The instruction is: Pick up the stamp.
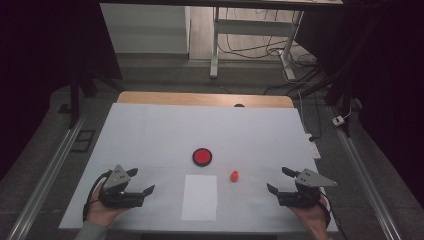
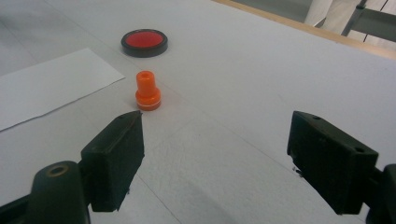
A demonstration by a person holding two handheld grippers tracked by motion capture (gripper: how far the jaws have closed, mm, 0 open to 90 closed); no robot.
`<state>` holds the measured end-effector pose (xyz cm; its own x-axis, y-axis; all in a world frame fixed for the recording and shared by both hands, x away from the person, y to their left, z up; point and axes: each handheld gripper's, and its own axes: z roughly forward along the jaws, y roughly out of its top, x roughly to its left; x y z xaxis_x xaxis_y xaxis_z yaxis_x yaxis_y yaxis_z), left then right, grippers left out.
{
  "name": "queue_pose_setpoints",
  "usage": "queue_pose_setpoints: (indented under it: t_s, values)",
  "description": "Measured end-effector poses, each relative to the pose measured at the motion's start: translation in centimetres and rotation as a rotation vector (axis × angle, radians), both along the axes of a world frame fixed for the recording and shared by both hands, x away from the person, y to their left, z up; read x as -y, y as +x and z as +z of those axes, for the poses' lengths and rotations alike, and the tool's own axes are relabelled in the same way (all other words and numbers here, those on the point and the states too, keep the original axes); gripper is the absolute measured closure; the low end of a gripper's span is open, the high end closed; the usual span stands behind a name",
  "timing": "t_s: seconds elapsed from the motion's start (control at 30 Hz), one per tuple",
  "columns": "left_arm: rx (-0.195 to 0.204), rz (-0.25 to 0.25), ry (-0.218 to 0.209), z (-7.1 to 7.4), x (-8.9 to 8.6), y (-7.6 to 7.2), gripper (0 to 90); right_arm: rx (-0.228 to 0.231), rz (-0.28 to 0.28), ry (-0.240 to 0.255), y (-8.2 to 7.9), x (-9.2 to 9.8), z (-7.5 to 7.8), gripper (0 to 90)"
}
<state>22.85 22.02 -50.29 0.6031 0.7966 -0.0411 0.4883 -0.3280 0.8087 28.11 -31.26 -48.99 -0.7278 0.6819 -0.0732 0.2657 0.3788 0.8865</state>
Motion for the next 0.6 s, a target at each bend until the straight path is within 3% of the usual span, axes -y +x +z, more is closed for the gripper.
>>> queue_pose_setpoints:
  t_s: [0.27,0.6]
  values:
    - [0.013,0.005,0.0,0.18,0.3,-0.23,16.9,-0.024,0.005,0.004,-0.02,0.13,-0.3,19.7]
    - [0.009,0.003,0.008,0.18,0.19,-0.39,16.9,-0.012,-0.023,0.018,-0.27,0.29,-0.03,21.5]
